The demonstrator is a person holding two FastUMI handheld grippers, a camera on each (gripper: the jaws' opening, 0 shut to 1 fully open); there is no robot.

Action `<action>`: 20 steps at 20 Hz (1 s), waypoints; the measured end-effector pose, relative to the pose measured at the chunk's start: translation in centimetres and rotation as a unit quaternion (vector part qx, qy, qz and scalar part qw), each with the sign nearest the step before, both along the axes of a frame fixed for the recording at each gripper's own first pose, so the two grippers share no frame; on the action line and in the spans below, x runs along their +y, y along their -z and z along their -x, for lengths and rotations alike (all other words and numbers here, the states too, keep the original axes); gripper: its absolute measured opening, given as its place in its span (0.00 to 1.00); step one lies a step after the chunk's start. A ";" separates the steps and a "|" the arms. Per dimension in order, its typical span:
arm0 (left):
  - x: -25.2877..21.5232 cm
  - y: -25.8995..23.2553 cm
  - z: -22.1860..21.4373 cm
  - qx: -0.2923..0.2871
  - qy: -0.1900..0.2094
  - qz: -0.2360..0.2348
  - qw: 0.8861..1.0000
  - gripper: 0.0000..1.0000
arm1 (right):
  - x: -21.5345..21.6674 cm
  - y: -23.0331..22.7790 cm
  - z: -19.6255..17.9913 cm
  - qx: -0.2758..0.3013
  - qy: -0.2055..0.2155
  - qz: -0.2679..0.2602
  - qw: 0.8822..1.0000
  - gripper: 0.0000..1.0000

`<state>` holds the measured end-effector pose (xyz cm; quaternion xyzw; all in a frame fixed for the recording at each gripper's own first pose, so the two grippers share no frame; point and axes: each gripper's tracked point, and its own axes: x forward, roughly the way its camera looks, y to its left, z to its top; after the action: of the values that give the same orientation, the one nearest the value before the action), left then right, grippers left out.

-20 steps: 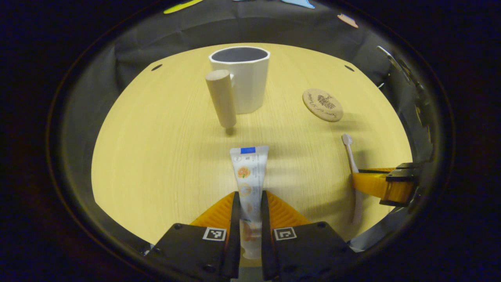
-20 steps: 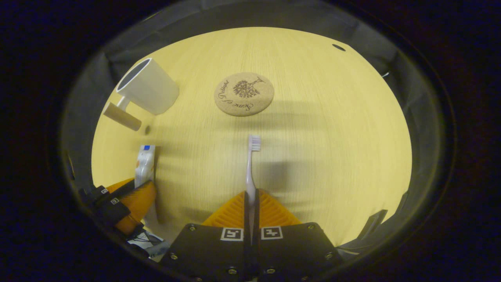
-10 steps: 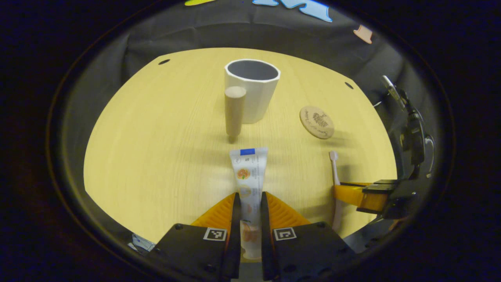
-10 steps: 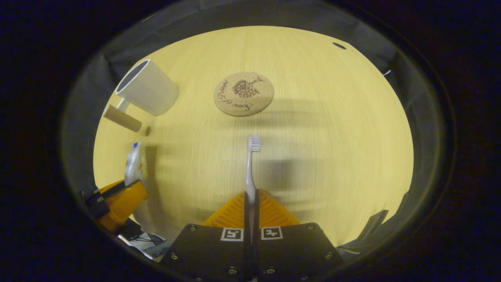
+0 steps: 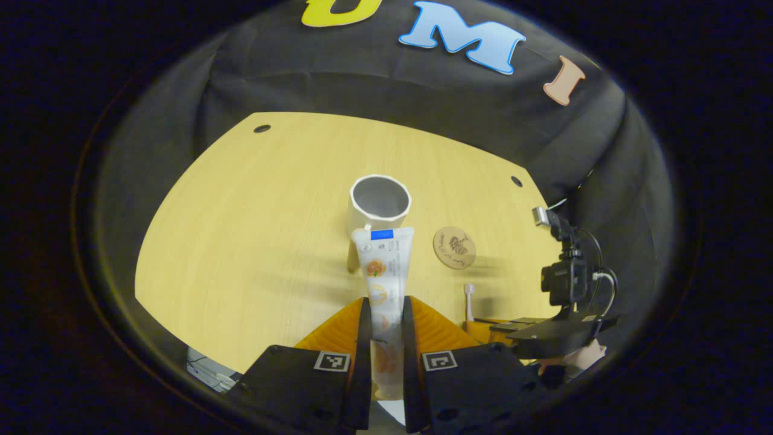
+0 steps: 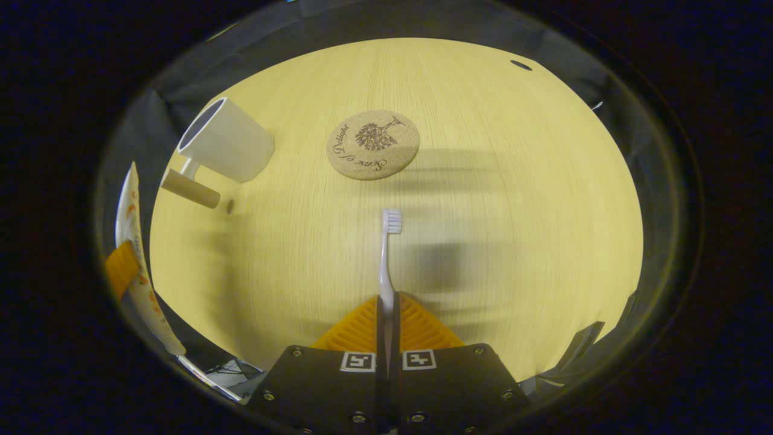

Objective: Put the toothbrush and toothpaste on the desktop into the cup, then pick up the cup and place it on the coaster on the desktop.

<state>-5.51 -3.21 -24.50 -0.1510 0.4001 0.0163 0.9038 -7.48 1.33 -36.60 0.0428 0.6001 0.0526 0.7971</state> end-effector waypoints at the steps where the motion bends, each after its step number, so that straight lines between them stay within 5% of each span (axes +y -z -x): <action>1: 0.2 -1.1 -0.5 -0.010 -0.003 0.003 1.000 0.29 | 0.0 0.1 0.0 0.000 -0.001 -0.001 1.000 0.02; 9: 3.4 -7.4 -7.8 -0.084 -0.021 0.009 0.996 0.29 | 0.0 0.1 -0.1 -0.002 0.003 -0.003 1.000 0.02; 20: 3.7 -6.4 -17.3 -0.128 -0.003 0.001 0.992 0.29 | -0.1 0.0 -0.1 -0.004 0.009 -0.005 1.000 0.02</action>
<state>11.83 0.45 -18.05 -0.1535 0.2807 -0.0007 0.9474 -7.36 1.26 -36.58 0.0517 0.5962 0.0490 0.7996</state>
